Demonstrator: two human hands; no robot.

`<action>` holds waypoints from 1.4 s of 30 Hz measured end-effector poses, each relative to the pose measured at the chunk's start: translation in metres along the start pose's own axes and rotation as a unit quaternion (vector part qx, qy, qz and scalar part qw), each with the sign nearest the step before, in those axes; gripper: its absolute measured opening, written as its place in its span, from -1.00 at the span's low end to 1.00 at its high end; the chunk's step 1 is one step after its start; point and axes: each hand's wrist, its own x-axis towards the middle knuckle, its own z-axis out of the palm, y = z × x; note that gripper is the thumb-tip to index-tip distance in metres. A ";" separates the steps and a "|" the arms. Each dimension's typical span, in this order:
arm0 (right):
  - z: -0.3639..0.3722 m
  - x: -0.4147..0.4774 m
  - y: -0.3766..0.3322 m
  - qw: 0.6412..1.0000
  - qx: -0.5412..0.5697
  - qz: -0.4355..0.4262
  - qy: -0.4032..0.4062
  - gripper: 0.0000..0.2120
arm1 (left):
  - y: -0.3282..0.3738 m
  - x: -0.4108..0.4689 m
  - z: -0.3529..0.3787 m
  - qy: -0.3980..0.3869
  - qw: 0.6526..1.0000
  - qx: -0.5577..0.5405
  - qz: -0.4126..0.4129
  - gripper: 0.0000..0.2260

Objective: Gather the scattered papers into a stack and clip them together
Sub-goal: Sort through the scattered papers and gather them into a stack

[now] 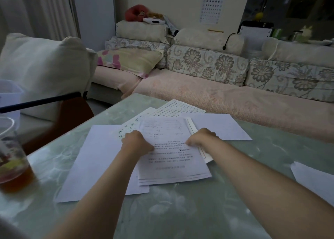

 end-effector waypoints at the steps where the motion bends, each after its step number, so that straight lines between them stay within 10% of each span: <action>1: -0.001 0.003 0.000 0.999 0.043 0.000 -0.013 -0.48 | 0.003 -0.001 0.001 -0.002 1.000 -0.011 0.003 -0.42; 9: -0.007 0.001 0.014 0.985 0.153 -0.040 -0.065 -0.56 | 0.011 -0.003 0.004 -0.012 0.999 -0.048 0.022 -0.67; 15: -0.021 -0.013 0.048 0.942 0.294 -0.156 -0.047 -0.71 | 0.010 -0.010 -0.001 0.032 0.988 -0.147 0.022 -0.24; 23: -0.068 -0.060 0.092 0.886 0.372 -0.267 0.068 -0.59 | 0.063 -0.049 -0.038 -0.022 0.841 -0.523 0.136 -0.75; 31: -0.112 -0.109 0.131 0.847 0.421 -0.287 0.154 -0.58 | 0.120 -0.124 -0.048 0.001 0.805 -0.541 0.242 -0.78; 42: -0.120 -0.146 0.184 0.861 0.421 -0.256 0.127 -0.64 | 0.137 -0.190 -0.023 0.060 0.843 -0.463 0.266 -0.79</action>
